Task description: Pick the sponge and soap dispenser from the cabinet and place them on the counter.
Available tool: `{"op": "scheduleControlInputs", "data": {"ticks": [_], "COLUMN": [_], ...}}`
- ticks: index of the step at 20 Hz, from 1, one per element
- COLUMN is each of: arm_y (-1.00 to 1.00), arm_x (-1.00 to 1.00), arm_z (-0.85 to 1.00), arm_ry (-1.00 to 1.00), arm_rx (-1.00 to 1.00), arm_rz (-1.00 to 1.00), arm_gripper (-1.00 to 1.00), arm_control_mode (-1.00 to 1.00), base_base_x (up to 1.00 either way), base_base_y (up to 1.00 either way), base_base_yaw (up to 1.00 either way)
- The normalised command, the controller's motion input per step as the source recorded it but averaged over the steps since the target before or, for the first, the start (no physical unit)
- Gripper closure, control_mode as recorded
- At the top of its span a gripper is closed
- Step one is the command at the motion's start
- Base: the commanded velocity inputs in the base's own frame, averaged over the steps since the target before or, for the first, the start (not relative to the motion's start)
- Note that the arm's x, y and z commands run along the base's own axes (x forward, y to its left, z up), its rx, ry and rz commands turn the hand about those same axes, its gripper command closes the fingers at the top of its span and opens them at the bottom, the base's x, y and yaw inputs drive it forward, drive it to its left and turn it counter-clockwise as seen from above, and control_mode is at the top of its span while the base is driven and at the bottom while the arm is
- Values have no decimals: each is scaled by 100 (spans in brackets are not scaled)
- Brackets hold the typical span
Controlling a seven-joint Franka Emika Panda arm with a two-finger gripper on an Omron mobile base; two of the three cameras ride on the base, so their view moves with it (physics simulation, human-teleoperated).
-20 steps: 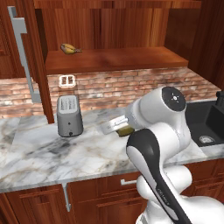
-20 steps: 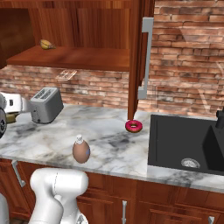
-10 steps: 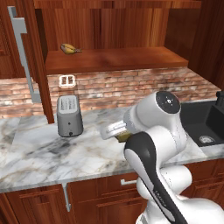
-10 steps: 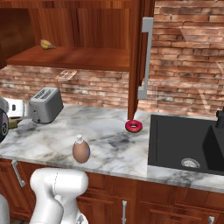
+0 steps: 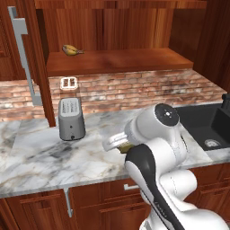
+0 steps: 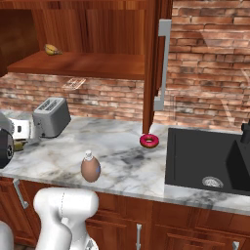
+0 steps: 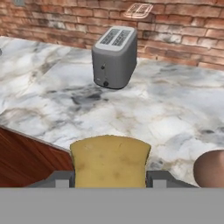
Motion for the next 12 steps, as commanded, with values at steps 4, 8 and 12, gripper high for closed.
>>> {"op": "scheduleControlInputs", "data": {"ticks": [4,8,12], "arm_y": [0,0,5], "arm_x": [16,25,24], "arm_z": [-28,-29,-12], "arm_ry": [0,0,0], "arm_rx": [0,0,0], "arm_rz": [0,0,0], "arm_gripper": [100,100,100], "arm_control_mode": [-100,-100,-100], "base_base_x": [0,0,0], "base_base_y": [0,0,0], "base_base_yaw": [0,0,0]}}
